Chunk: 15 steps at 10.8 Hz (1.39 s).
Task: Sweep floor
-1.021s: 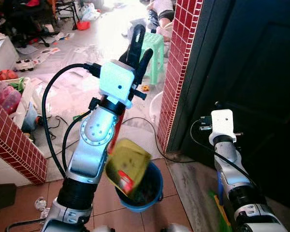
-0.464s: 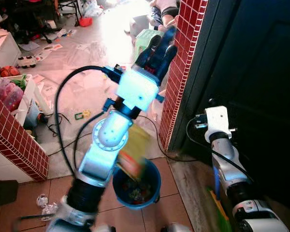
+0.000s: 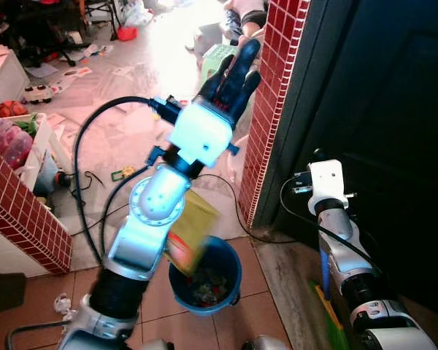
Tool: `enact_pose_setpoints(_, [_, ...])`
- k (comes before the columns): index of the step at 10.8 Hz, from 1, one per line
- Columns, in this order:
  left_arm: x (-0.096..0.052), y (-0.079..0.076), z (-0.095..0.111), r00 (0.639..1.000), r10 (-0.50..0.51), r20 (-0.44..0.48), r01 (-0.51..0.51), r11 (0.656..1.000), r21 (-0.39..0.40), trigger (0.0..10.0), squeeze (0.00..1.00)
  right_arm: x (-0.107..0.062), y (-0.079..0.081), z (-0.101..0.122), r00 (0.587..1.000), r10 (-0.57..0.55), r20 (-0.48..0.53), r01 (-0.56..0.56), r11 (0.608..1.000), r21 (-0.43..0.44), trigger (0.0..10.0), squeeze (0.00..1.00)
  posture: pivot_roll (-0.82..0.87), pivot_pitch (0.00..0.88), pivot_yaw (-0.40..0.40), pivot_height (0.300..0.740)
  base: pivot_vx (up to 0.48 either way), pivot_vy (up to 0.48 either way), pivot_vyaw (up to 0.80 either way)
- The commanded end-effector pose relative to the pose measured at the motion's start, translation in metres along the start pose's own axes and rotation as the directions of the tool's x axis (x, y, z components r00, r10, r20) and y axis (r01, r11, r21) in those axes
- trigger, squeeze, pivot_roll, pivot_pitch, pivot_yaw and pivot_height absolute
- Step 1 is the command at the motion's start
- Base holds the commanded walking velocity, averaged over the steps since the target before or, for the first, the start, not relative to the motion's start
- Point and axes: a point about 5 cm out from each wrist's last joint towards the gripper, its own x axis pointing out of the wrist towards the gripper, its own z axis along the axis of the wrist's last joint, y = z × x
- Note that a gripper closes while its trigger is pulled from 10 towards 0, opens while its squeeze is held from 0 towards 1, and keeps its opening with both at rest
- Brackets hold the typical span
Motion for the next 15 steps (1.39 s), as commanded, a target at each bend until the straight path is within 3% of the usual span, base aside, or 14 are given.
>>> enact_pose_setpoints(1, [0.01,0.004,0.023,0.994,0.007,0.11,-0.006,1.0,-0.003,10.0,0.0,0.005,-0.002,0.01,0.999,-0.008,0.039,0.008,1.0,-0.008,10.0,0.0,-0.07,0.0,-0.011,0.74,0.0,0.0,0.0])
enact_pose_setpoints(2, [0.011,0.012,0.018,0.996,0.052,0.078,-0.05,0.998,-0.032,10.0,0.0,0.006,-0.002,0.009,0.999,-0.004,0.037,0.004,1.0,-0.01,10.0,0.0,-0.07,0.0,-0.014,0.74,0.0,0.0,0.0])
enact_pose_setpoints(3, [0.009,0.007,0.021,0.994,-0.002,0.11,0.001,1.0,0.008,10.0,0.0,0.007,-0.001,0.009,0.999,-0.001,0.035,0.002,1.0,-0.011,10.0,0.0,-0.06,0.0,-0.019,0.74,0.0,0.0,0.0])
enact_pose_setpoints(4, [0.006,-0.003,0.018,0.995,-0.053,0.081,0.061,0.993,-0.101,10.0,0.0,0.008,-0.001,0.009,0.999,0.004,0.034,-0.003,1.0,-0.014,10.0,0.0,-0.06,0.0,-0.019,0.74,0.0,0.0,0.0])
enact_pose_setpoints(6, [0.006,-0.006,0.018,0.993,-0.09,0.078,0.099,0.988,-0.116,10.0,0.0,0.011,-0.001,0.01,0.999,0.003,0.034,-0.002,1.0,-0.016,10.0,0.0,-0.06,0.0,-0.014,0.74,0.0,0.0,0.0])
enact_pose_setpoints(8, [0.012,0.007,0.012,1.0,-0.002,0.03,0.008,0.977,-0.213,10.0,0.0,0.011,-0.001,0.009,0.999,-0.003,0.032,0.003,1.0,-0.017,10.0,0.0,-0.06,0.0,-0.012,0.74,0.0,0.0,0.0])
enact_pose_setpoints(10, [0.017,0.02,0.012,0.998,0.061,0.031,-0.054,0.98,-0.193,10.0,0.0,0.013,-0.002,0.01,0.999,0.0,0.037,0.001,1.0,-0.025,10.0,0.0,-0.06,0.0,-0.016,0.74,0.0,0.0,0.0])
enact_pose_setpoints(11, [0.019,0.045,0.005,0.979,0.201,-0.032,-0.203,0.957,-0.207,10.0,0.0,0.014,-0.002,0.01,0.999,0.003,0.038,-0.002,1.0,-0.025,10.0,0.0,-0.06,0.0,-0.02,0.74,0.0,0.0,0.0])
enact_pose_setpoints(12, [0.018,0.071,0.003,0.951,0.306,-0.035,-0.308,0.944,-0.121,10.0,0.0,0.014,-0.001,0.011,0.999,0.007,0.038,-0.006,1.0,-0.024,10.0,0.0,-0.06,0.0,-0.022,0.74,0.0,0.0,0.0])
enact_pose_setpoints(13, [0.014,0.104,0.004,0.903,0.428,-0.028,-0.429,0.902,-0.043,10.0,0.0,0.014,0.0,0.009,0.999,0.016,0.032,-0.016,1.0,-0.025,10.0,0.0,-0.05,0.0,-0.032,0.74,0.0,0.0,0.0])
enact_pose_setpoints(14, [0.009,0.126,0.007,0.881,0.473,-0.003,-0.472,0.88,0.048,10.0,0.0,0.014,0.0,0.008,0.999,0.027,0.026,-0.026,0.999,-0.025,10.0,0.0,-0.04,0.0,-0.039,0.74,0.0,0.0,0.0])
enact_pose_setpoints(15, [0.004,0.135,0.006,0.871,0.491,-0.003,-0.488,0.867,0.104,10.0,0.0,0.014,0.001,0.007,0.999,0.032,0.022,-0.032,0.999,-0.025,10.0,0.0,-0.03,0.0,-0.041,0.74,0.0,0.0,0.0])
